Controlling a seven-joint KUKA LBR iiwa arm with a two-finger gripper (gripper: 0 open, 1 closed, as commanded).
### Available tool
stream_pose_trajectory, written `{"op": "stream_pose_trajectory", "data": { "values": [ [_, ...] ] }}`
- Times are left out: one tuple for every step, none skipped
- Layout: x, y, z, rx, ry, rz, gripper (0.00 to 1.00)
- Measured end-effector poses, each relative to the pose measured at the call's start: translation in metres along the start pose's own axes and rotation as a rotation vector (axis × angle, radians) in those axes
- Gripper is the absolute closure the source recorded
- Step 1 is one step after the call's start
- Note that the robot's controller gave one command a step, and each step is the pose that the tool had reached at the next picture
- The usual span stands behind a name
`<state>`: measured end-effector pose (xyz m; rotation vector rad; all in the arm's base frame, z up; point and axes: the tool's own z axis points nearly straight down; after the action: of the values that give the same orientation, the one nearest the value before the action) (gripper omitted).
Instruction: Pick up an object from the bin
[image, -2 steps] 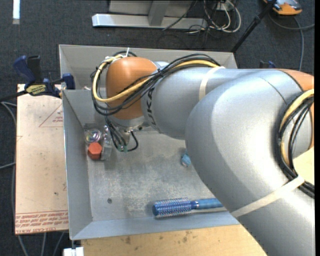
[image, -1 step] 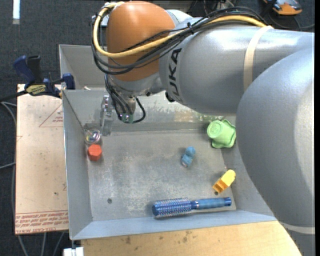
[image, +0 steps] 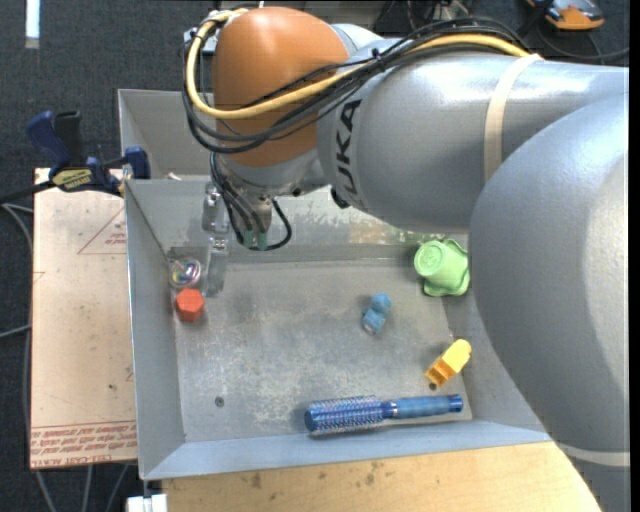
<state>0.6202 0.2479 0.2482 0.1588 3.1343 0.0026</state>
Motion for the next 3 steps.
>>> {"op": "stream_pose_trajectory", "data": {
  "values": [
    [-0.002,-0.004,0.151,0.005,0.008,0.291,0.00],
    [-0.004,-0.003,0.146,0.001,0.002,0.289,1.00],
    [-0.011,-0.017,0.030,-0.004,-0.006,0.297,1.00]
  ]
}}
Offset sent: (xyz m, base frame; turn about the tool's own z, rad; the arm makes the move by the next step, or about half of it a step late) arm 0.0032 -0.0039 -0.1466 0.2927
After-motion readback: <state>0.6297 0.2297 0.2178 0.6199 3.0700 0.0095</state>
